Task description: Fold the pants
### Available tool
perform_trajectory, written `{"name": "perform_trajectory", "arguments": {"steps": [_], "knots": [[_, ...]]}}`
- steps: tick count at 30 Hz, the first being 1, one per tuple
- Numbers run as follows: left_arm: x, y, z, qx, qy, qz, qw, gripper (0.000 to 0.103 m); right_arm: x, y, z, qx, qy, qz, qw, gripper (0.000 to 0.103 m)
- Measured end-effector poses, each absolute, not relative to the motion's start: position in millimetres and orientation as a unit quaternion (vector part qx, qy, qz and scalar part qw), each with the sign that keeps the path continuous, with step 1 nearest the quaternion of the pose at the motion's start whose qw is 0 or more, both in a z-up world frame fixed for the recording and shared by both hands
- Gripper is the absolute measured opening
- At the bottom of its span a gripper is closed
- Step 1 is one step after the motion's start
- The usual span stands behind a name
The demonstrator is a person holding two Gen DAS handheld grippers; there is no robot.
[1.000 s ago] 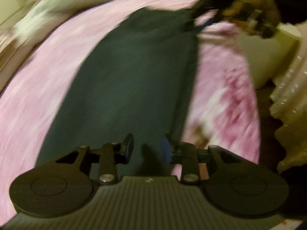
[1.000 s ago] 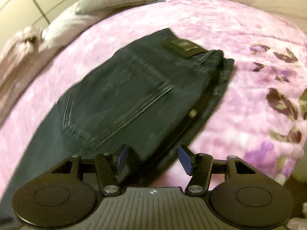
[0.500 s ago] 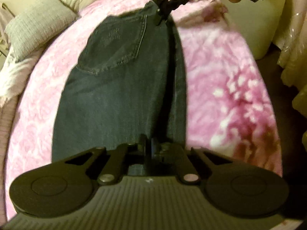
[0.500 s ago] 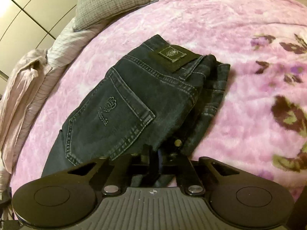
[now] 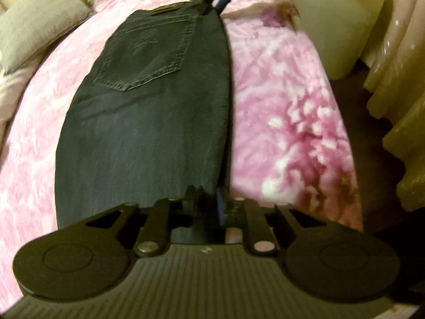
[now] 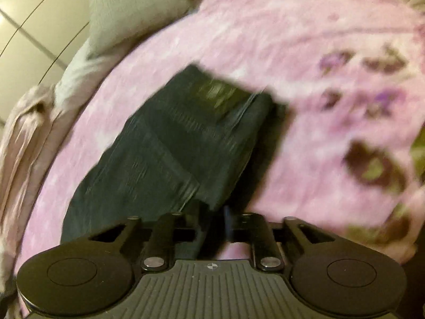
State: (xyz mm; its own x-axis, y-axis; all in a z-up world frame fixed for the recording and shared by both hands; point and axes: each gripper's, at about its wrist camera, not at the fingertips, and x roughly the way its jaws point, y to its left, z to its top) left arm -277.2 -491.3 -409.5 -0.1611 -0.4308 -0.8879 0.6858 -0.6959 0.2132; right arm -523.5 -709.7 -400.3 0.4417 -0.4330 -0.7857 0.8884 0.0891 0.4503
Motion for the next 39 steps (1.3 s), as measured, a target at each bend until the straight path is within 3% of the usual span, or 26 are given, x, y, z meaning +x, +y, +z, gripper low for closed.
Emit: {"name": "perform_trajectory", "arguments": {"steps": [4, 8, 13, 22, 26, 30, 36, 37, 39], "knots": [[-246.7, -491.4, -393.3, 0.527, 0.147, -0.740, 0.392, 0.022, -522.3, -727.3, -401.2, 0.460, 0.273, -0.497, 0.683, 0.030], [-197.2, -510.5, -377.4, 0.517, 0.171, -0.714, 0.440, 0.025, -494.5, -719.2, -369.8, 0.370, 0.323, -0.545, 0.680, 0.033], [-129.9, -565.1, -369.8, 0.466, 0.227, -0.696, 0.496, 0.029, -413.6, -705.5, -337.5, 0.301, 0.334, -0.483, 0.751, 0.034], [-71.8, -674.0, -387.4, 0.362, 0.359, -0.711, 0.484, 0.040, -266.4, -752.5, -377.1, 0.180, 0.465, -0.308, 0.810, 0.035], [-69.5, -709.0, -404.2, 0.317, 0.421, -0.710, 0.467, 0.040, -248.2, -776.1, -396.3, 0.105, 0.522, -0.240, 0.812, 0.036], [-78.2, -736.9, -422.2, 0.289, 0.490, -0.700, 0.432, 0.040, -268.8, -798.5, -415.9, 0.105, 0.564, -0.188, 0.797, 0.036], [-88.8, -764.0, -452.5, 0.297, 0.559, -0.672, 0.385, 0.039, -296.0, -804.9, -410.9, 0.090, 0.573, -0.145, 0.801, 0.036], [-88.8, -764.9, -452.6, 0.298, 0.566, -0.668, 0.380, 0.037, -295.5, -804.4, -408.1, 0.073, 0.562, -0.146, 0.811, 0.037], [-88.8, -765.1, -450.0, 0.304, 0.582, -0.661, 0.364, 0.019, -292.5, -804.8, -408.1, 0.044, 0.546, -0.133, 0.826, 0.038]]}}
